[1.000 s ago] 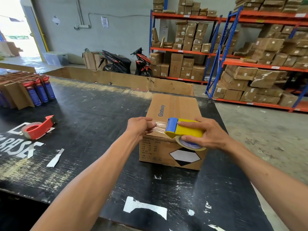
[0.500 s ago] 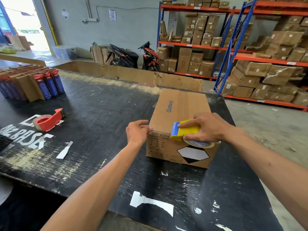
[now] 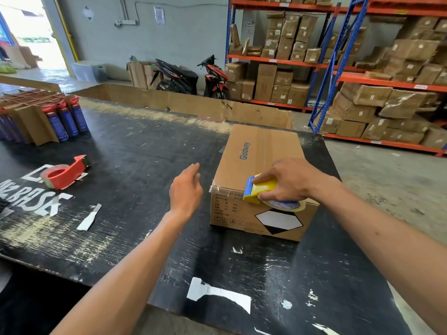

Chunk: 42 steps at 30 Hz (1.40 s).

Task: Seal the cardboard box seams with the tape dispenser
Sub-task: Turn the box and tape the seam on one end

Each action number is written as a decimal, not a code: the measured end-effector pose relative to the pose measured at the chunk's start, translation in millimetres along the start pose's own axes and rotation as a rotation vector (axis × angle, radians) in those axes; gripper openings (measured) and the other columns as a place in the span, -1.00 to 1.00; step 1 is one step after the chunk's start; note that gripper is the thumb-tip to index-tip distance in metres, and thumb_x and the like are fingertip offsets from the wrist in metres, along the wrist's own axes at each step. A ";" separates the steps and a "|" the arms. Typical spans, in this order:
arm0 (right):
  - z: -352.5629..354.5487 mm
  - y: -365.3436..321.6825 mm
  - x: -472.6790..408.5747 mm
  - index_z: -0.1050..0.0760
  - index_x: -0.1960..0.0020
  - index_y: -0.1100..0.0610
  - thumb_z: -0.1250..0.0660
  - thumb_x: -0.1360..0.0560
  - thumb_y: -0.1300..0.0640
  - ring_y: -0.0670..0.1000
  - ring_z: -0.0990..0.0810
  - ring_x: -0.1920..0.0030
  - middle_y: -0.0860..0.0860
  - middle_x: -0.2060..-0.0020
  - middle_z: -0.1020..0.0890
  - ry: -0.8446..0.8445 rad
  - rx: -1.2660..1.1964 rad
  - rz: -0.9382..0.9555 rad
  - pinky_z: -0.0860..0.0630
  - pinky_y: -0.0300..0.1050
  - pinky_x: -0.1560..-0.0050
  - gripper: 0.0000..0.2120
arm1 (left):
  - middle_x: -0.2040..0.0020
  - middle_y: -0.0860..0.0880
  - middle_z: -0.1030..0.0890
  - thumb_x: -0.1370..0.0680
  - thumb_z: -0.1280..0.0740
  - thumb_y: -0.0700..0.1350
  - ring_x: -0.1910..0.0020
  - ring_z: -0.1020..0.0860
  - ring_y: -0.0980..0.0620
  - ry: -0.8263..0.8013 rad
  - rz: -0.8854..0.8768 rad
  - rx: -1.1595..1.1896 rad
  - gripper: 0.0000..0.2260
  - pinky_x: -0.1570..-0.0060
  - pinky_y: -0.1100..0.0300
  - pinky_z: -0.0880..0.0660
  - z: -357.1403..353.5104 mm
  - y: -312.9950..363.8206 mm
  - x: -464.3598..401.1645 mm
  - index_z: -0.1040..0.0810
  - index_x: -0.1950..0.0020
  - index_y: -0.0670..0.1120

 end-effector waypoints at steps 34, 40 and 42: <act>-9.1 60.7 59.1 -0.27 -0.45 -0.45 0.04 -0.38 -0.58 -0.03 -0.47 0.25 -0.03 0.12 -0.46 -0.083 0.088 0.051 -0.28 -0.16 0.30 -0.33 | -0.62 -0.03 -0.11 -0.70 0.14 0.19 -0.60 -0.04 0.04 -0.596 -0.731 -0.441 -0.46 -0.57 0.08 0.05 -82.9 44.5 12.7 0.02 -0.63 -0.01; -11.3 52.4 47.8 -0.26 -0.46 -0.44 -0.16 -0.49 -0.45 -0.04 -0.43 0.19 -0.07 0.11 -0.39 -0.140 0.210 0.054 -0.30 -0.13 0.20 -0.45 | -0.60 -0.15 -0.16 -0.67 0.19 0.25 -0.58 -0.15 -0.07 -0.515 -0.820 -0.571 -0.40 -0.57 -0.09 0.10 -86.1 77.2 13.9 0.14 -0.63 -0.02; -12.1 49.5 45.2 -0.28 -0.46 -0.43 -0.18 -0.49 -0.44 -0.05 -0.39 0.18 -0.07 0.11 -0.38 -0.140 0.235 0.053 -0.29 -0.12 0.19 -0.46 | -0.63 -0.14 -0.02 -0.65 0.20 0.26 -0.61 0.01 -0.07 -0.531 -0.878 -0.573 -0.37 -0.56 -0.08 0.16 -100.8 94.7 18.0 0.14 -0.63 -0.05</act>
Point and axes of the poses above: each hand's wrist, its own x-axis away from the middle knuckle, its own z-axis out of the back of the hand, y = z × x, the point moved 8 cm from there along -x, towards the middle knuckle
